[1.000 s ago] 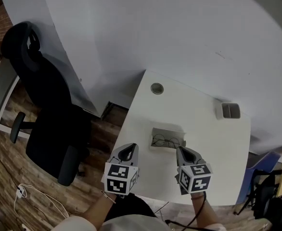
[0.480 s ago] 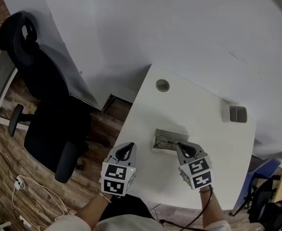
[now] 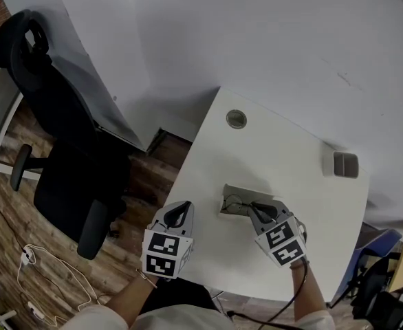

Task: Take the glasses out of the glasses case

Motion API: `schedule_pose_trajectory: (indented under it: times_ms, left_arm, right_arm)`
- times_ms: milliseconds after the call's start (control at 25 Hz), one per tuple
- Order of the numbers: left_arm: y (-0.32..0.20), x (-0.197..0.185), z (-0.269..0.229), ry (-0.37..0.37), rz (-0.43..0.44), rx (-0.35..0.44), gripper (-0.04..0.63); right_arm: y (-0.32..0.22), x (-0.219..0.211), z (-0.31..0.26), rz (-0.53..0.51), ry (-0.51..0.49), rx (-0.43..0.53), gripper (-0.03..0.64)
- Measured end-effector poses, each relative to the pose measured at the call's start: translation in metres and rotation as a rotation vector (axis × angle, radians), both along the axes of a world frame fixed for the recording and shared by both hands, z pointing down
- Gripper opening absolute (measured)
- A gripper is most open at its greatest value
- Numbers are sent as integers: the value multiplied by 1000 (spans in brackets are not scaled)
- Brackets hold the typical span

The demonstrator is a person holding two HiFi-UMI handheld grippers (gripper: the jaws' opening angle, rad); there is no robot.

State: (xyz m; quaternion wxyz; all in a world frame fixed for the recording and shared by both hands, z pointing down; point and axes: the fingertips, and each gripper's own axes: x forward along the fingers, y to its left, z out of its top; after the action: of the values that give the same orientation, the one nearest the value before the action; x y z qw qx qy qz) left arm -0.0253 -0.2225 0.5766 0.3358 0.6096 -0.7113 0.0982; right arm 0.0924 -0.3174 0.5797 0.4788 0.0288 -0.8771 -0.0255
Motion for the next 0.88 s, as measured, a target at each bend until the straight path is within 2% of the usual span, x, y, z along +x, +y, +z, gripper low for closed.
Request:
schedule_pose_trajectory:
  times_ms: [320, 880]
  left_arm:
    - [1, -4, 7, 17, -26, -9, 17]
    - [-1, -9, 11, 35, -36, -5, 17]
  right_arm:
    - [2, 1, 8, -68, 34, -31, 66]
    - [9, 1, 24, -274, 168, -19, 95]
